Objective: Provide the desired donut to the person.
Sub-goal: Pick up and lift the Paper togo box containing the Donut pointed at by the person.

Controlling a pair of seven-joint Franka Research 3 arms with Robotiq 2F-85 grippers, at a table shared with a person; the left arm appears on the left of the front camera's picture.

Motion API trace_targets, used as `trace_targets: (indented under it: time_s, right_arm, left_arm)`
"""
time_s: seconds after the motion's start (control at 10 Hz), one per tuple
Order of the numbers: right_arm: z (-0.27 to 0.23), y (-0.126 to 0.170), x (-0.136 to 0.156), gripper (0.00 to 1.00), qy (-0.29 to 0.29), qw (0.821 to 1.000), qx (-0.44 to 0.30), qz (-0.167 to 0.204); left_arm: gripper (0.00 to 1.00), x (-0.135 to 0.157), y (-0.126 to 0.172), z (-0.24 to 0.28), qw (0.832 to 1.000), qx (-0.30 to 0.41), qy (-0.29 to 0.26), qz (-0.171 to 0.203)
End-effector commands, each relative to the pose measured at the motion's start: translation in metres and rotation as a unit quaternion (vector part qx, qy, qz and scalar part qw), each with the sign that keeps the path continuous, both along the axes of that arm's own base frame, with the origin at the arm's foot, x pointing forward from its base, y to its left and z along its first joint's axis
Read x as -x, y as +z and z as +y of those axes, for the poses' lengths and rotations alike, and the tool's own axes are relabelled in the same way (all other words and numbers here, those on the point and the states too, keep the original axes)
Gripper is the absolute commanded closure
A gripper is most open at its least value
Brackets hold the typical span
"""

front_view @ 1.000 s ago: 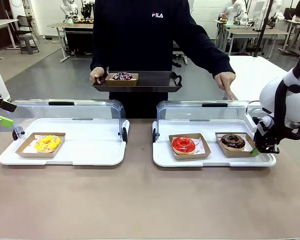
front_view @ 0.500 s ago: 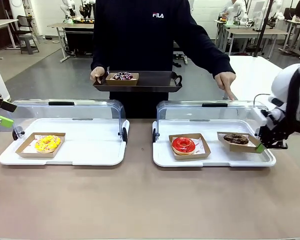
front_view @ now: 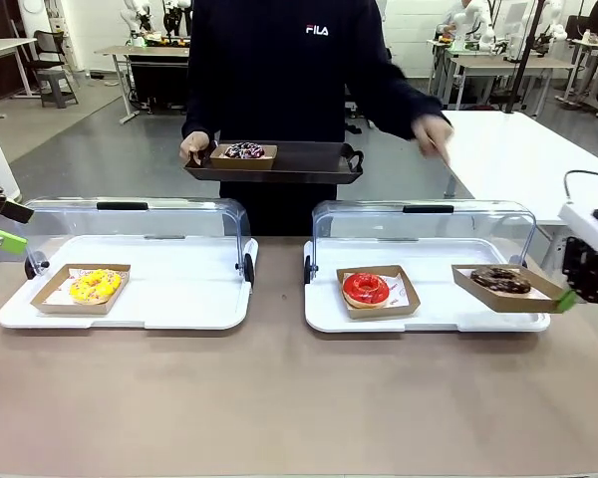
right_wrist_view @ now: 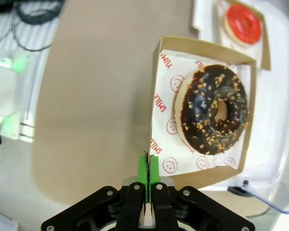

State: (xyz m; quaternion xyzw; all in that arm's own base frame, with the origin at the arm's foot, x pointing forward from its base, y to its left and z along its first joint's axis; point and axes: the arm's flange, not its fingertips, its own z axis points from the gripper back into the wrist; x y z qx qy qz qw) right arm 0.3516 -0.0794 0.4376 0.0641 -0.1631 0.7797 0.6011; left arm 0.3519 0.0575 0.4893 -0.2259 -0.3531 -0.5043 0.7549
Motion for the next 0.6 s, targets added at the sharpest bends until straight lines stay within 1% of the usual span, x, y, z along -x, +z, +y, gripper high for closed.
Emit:
trace_targets:
  time_s: [0.0,0.1,0.2,0.3,0.4,0.5]
  right_arm:
    - [-0.003,0.03,0.048,1.0,0.044,0.999,0.008,-0.031]
    - [0.0,0.049,0.065,1.0,0.056,0.997,0.004,-0.059]
    - [0.004,0.064,0.073,1.0,0.061,0.994,0.007,-0.089]
    - [0.01,0.078,0.077,1.0,0.064,0.992,0.0,-0.113]
    - [0.021,0.091,0.075,1.0,0.074,0.989,-0.01,-0.128]
    - [0.033,0.098,0.068,1.0,0.075,0.988,-0.004,-0.134]
  left_arm:
    - [0.0,0.0,-0.001,0.001,1.0,0.0,0.003,0.001]
    - [0.0,0.0,-0.001,0.001,1.0,0.0,0.003,0.001]
    - [0.0,0.0,-0.001,0.001,1.0,0.0,0.003,0.001]
    - [0.0,0.0,-0.001,0.001,1.0,0.0,0.003,0.001]
    - [0.0,0.0,-0.001,0.001,1.0,0.0,0.003,0.001]
    - [0.0,0.0,-0.001,0.001,1.0,0.0,0.003,0.001]
